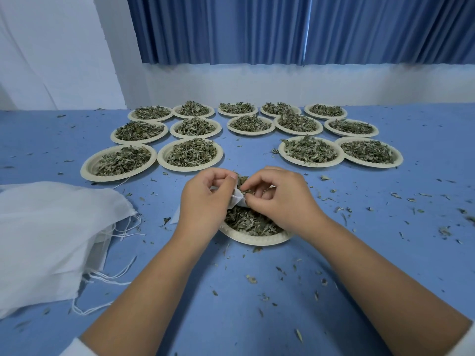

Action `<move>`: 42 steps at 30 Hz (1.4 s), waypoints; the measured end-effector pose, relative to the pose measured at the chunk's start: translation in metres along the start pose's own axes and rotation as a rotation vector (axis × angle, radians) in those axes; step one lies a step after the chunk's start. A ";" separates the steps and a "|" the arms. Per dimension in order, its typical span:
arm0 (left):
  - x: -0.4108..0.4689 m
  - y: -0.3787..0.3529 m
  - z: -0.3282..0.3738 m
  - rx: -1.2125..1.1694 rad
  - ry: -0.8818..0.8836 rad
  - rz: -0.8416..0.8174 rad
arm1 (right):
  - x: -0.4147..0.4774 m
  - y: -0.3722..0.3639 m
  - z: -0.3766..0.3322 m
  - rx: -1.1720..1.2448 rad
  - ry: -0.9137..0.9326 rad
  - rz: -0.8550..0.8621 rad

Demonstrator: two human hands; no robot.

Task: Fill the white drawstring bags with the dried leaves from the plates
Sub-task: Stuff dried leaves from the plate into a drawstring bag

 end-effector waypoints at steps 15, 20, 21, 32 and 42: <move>0.002 -0.001 -0.004 0.027 -0.039 -0.037 | 0.003 0.000 0.005 0.199 -0.151 -0.023; 0.000 -0.004 -0.005 0.030 -0.026 -0.118 | 0.005 0.003 0.009 0.142 -0.206 0.077; 0.000 -0.005 -0.005 0.025 -0.024 -0.117 | 0.005 0.003 0.009 0.139 -0.197 0.083; 0.002 -0.001 -0.007 0.004 -0.004 0.017 | 0.002 -0.002 0.009 0.012 -0.048 0.108; -0.001 -0.007 -0.009 0.102 -0.029 -0.135 | 0.002 -0.004 0.010 -0.022 -0.043 0.034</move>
Point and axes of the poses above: each hand's wrist, its own x-axis towards the middle knuckle, its own y-axis out of the back of the hand, z = x × y, the point moved 1 cm from there along x, towards the middle knuckle, and after that the axes turned 1 degree about -z, right-handed, at the moved point
